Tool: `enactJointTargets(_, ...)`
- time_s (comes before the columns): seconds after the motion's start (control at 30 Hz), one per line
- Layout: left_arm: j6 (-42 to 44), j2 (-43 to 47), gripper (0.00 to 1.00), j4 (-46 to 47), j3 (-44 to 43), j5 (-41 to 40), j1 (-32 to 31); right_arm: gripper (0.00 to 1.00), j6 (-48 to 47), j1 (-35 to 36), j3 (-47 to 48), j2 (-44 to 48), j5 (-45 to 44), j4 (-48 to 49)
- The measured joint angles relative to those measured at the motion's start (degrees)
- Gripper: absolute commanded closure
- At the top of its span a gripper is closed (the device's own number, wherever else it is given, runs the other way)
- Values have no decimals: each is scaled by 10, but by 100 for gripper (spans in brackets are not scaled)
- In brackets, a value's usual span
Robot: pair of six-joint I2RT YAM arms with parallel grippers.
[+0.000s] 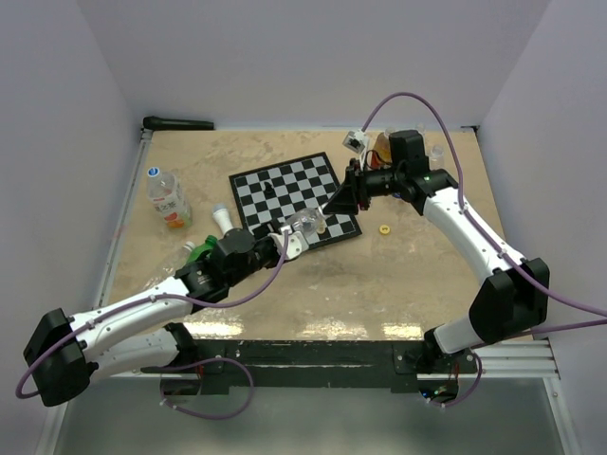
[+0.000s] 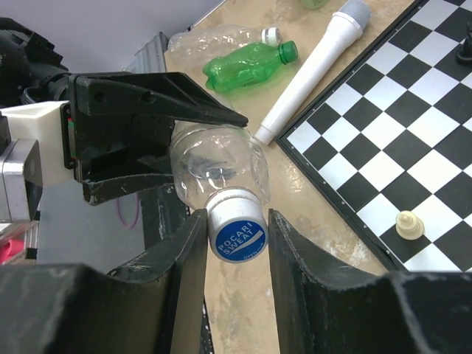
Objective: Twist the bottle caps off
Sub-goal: Unscrew the bottle cap from the plastic bottle.
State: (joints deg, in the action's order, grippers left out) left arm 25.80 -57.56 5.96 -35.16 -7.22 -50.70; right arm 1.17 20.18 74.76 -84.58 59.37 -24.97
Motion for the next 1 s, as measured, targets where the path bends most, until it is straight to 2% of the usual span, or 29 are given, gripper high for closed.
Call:
enactJointTargets(0.03, 2, 1, 96, 1, 2, 1, 0, 87, -2, 0, -1, 0, 2, -1)
enactJointTargets(0.27, 10, 2, 96, 0, 6, 12, 0, 94, -73, 0, 1, 0, 9, -38)
enactJointTargets(0.37, 19, 3, 96, 0, 13, 31, -1, 96, -165, 3, 13, 0, 12, -103)
enactJointTargets(0.6, 38, 19, 97, 0, 28, 71, -1, 98, -470, 29, 72, -5, -9, -283)
enactJointTargets(0.77, 38, 20, 96, 2, 30, 94, -1, 98, -622, 46, 62, 32, -52, -311)
enactJointTargets(1.0, 39, 25, 97, 32, 30, 124, -1, 98, -729, 63, 45, 102, -90, -312)
